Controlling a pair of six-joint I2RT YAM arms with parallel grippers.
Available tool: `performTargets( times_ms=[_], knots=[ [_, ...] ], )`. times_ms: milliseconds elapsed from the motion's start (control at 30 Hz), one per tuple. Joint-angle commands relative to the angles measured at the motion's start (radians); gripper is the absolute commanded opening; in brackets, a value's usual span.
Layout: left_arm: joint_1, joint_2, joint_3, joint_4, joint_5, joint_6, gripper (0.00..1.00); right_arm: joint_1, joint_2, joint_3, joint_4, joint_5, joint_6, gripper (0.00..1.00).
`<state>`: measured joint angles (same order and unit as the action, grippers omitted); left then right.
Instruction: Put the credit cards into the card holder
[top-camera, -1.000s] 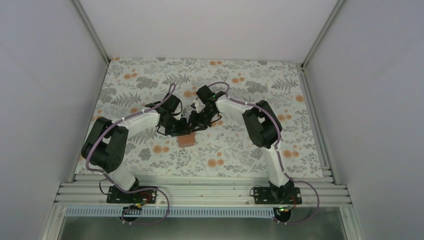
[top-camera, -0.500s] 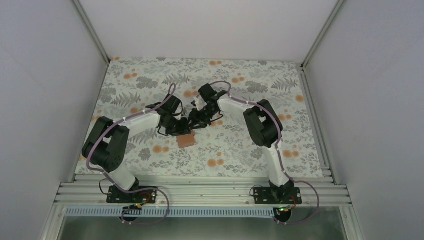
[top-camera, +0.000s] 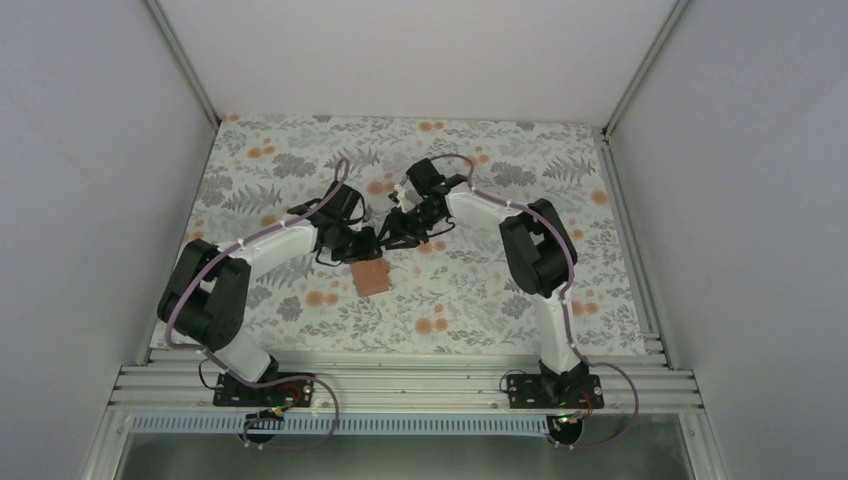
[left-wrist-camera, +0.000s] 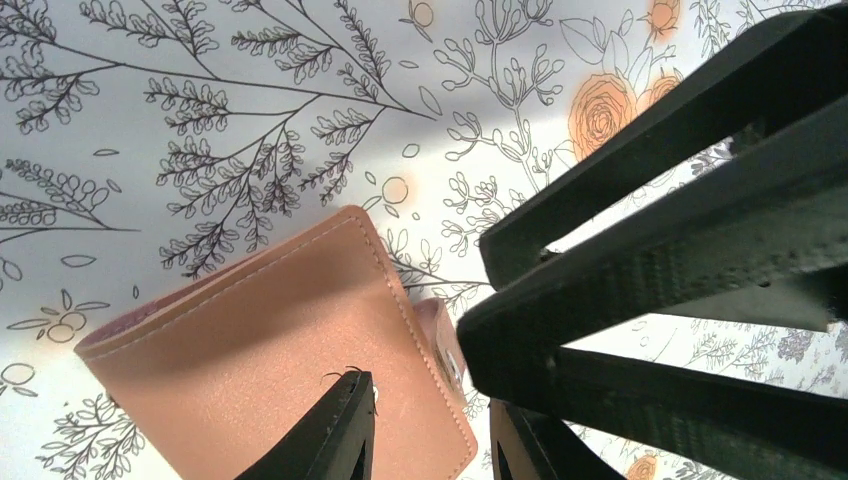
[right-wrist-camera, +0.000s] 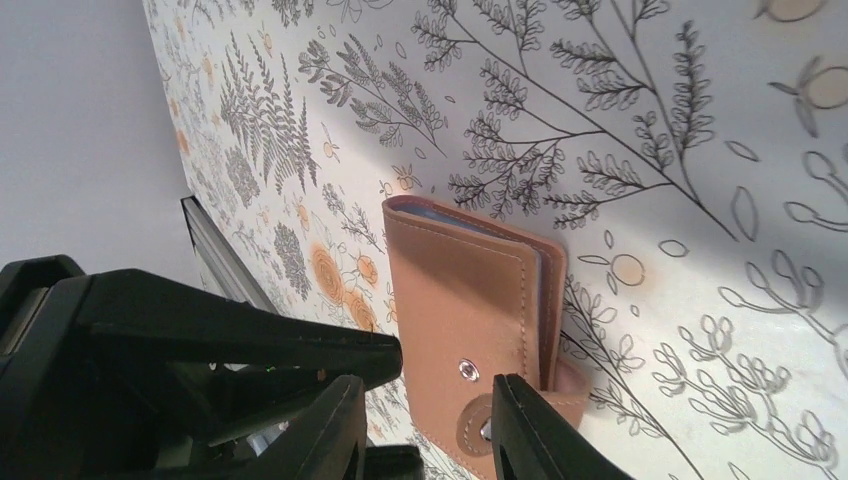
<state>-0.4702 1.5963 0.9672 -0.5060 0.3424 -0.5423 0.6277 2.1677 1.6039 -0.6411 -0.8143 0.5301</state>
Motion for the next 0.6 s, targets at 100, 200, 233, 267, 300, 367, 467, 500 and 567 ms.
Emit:
performTargets(
  times_ms=[100, 200, 233, 267, 300, 367, 467, 500, 567],
  knots=[
    [0.0, 0.043, 0.065, 0.06, 0.004, 0.008, 0.3, 0.004, -0.047, -0.046, -0.015, -0.017, 0.001, 0.32],
    [-0.005, 0.059, 0.07, 0.059, 0.016, 0.012, 0.3, 0.005, -0.041, -0.055, -0.015, -0.002, 0.002, 0.31],
    [-0.006, 0.066, 0.073, 0.058, 0.019, 0.013, 0.29, 0.004, -0.038, -0.059, -0.015, 0.002, 0.002, 0.3],
    [-0.011, 0.074, 0.075, 0.058, 0.021, 0.014, 0.28, 0.004, -0.034, -0.064, -0.015, 0.006, 0.001, 0.29],
    [-0.012, 0.079, 0.079, 0.057, 0.023, 0.016, 0.27, 0.004, -0.033, -0.068, -0.014, 0.009, 0.001, 0.29],
    [-0.017, 0.087, 0.086, 0.055, 0.023, 0.02, 0.25, 0.004, -0.032, -0.079, -0.012, 0.016, 0.001, 0.28],
    [-0.018, 0.099, 0.097, 0.051, 0.021, 0.024, 0.24, 0.003, -0.035, -0.09, -0.008, 0.017, 0.0, 0.28],
    [-0.019, 0.104, 0.099, 0.05, 0.02, 0.024, 0.22, 0.003, -0.036, -0.093, -0.008, 0.017, -0.001, 0.28],
    [-0.019, 0.108, 0.105, 0.05, 0.02, 0.025, 0.2, 0.003, -0.038, -0.097, -0.008, 0.018, 0.0, 0.28]
  ],
)
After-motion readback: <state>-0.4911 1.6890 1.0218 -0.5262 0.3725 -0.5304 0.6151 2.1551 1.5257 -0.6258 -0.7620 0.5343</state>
